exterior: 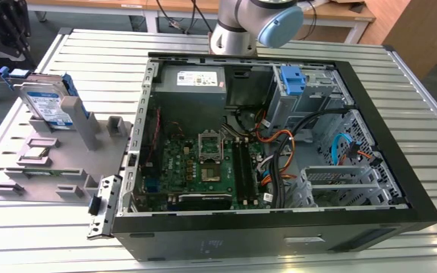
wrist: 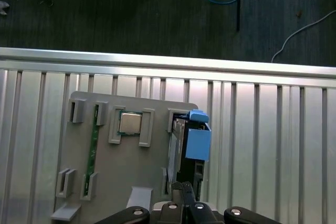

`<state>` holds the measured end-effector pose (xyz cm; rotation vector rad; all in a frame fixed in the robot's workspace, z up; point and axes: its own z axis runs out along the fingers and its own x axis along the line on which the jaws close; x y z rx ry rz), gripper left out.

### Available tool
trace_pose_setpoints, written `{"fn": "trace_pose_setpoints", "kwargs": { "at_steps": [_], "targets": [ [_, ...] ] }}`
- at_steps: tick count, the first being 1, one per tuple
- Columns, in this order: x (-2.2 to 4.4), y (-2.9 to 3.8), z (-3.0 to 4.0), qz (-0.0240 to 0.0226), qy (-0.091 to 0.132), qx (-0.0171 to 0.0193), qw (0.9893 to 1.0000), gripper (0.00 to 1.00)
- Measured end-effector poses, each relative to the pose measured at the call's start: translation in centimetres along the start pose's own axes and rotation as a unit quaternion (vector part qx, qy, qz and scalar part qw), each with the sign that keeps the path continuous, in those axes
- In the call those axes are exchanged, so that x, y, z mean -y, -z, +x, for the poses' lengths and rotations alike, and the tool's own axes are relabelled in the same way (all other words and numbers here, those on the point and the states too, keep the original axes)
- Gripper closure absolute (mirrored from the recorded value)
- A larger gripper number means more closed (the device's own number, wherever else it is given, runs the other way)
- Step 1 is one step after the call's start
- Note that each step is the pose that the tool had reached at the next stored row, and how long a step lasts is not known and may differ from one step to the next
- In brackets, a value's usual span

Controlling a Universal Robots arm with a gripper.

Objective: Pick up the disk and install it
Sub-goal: 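Pick up the disk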

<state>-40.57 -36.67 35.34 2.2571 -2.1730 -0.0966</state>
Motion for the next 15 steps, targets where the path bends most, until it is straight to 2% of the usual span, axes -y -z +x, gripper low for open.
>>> {"fn": "trace_pose_setpoints", "kwargs": {
  "at_steps": [15],
  "targets": [
    [0.02, -0.24, -0.22, 0.0001, 0.0, 0.0003, 1.0, 0.89]
  ]
}}
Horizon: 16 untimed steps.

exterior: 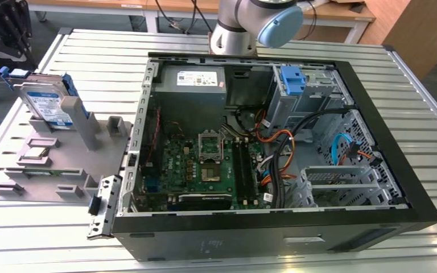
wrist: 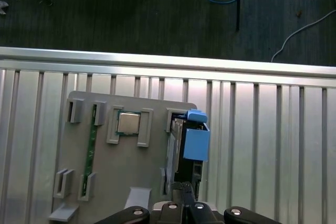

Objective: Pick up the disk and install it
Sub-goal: 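Pick up the disk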

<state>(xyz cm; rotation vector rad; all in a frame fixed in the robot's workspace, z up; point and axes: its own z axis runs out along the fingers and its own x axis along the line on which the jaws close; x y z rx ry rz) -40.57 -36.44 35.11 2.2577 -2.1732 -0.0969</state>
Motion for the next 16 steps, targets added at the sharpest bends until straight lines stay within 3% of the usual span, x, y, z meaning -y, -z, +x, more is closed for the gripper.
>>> {"fn": "trace_pose_setpoints", "kwargs": {
  "at_steps": [11, 16],
  "targets": [
    [-0.1, -0.51, -0.07, 0.0004, -0.01, 0.0017, 1.0, 0.89],
    [-0.63, -0.73, -0.09, 0.0017, -0.023, 0.0034, 0.9997, 0.89]
  ]
}}
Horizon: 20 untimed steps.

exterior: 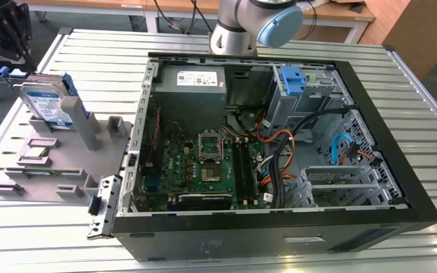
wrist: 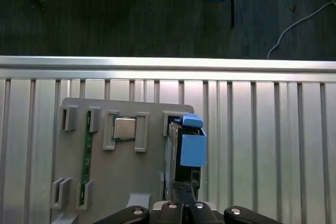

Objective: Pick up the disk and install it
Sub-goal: 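Pick up the disk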

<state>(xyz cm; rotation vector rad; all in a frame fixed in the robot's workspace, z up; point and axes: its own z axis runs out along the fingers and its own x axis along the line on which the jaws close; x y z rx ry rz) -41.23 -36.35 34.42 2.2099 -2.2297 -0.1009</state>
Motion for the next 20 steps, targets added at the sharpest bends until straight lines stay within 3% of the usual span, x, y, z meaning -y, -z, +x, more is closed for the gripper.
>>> {"fn": "trace_pose_setpoints", "kwargs": {
  "at_steps": [6, 17, 20],
  "targets": [
    [-0.19, -0.36, 0.02, 0.0011, -0.004, 0.0083, 1.0, 0.89],
    [-0.19, -0.45, 0.02, 0.0014, -0.011, 0.0091, 0.9999, 0.89],
    [-0.19, -0.44, 0.02, 0.0014, -0.012, 0.0091, 0.9999, 0.77]
  ]
}}
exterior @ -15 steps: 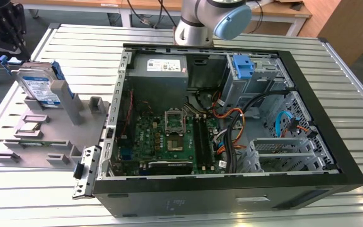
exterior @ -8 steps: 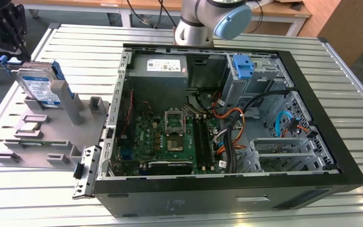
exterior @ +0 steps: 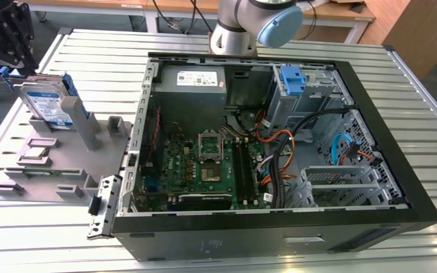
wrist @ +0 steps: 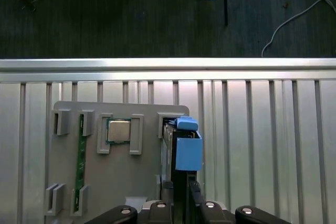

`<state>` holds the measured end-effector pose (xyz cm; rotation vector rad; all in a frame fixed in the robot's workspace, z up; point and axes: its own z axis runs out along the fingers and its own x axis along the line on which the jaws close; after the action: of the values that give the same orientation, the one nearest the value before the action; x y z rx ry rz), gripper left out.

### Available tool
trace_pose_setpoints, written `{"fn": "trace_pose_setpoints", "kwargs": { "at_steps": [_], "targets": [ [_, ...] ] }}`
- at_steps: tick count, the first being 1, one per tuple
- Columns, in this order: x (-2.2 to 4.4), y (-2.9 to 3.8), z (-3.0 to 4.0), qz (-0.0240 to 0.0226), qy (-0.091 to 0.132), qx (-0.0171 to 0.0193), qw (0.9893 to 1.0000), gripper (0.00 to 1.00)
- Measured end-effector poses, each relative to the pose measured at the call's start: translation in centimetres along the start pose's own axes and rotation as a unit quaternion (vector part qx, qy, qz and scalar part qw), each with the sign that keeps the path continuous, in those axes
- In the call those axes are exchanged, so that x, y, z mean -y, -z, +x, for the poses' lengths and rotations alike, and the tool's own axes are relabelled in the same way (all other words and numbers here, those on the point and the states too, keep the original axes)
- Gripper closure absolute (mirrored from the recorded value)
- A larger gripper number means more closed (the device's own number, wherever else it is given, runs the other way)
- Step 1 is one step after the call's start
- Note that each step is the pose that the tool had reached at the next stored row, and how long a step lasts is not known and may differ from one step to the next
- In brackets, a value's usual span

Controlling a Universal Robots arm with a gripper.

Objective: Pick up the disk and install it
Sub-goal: 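Pick up the disk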

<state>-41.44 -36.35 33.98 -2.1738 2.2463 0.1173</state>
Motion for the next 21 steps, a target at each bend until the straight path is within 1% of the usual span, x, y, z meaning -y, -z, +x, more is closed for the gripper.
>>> {"fn": "trace_pose_setpoints", "kwargs": {
  "at_steps": [1, 2, 5, 6, 7, 10, 16, 21],
  "targets": [
    [0.0, 0.0, 0.0, 0.0, 0.0, 0.0, 1.0, 0.71],
    [0.0, 0.0, 0.0, 0.0001, -0.001, 0.0, 1.0, 0.71],
    [0.0, 0.0, 0.0, 0.0001, -0.001, 0.0001, 1.0, 0.53],
    [0.0, 0.0, 0.0, 0.0001, -0.002, 0.0001, 1.0, 0.53],
    [0.0, 0.0, 0.0, 0.0001, -0.002, 0.0001, 1.0, 0.47],
    [0.0, -0.07, 0.01, 0.0003, -0.002, 0.0002, 1.0, 0.47],
    [0.04, -0.84, 0.06, 0.0006, -0.002, 0.0001, 1.0, 0.47],
    [0.06, -1.3, 0.08, 0.0008, -0.002, 0.0001, 1.0, 0.47]
  ]
}}
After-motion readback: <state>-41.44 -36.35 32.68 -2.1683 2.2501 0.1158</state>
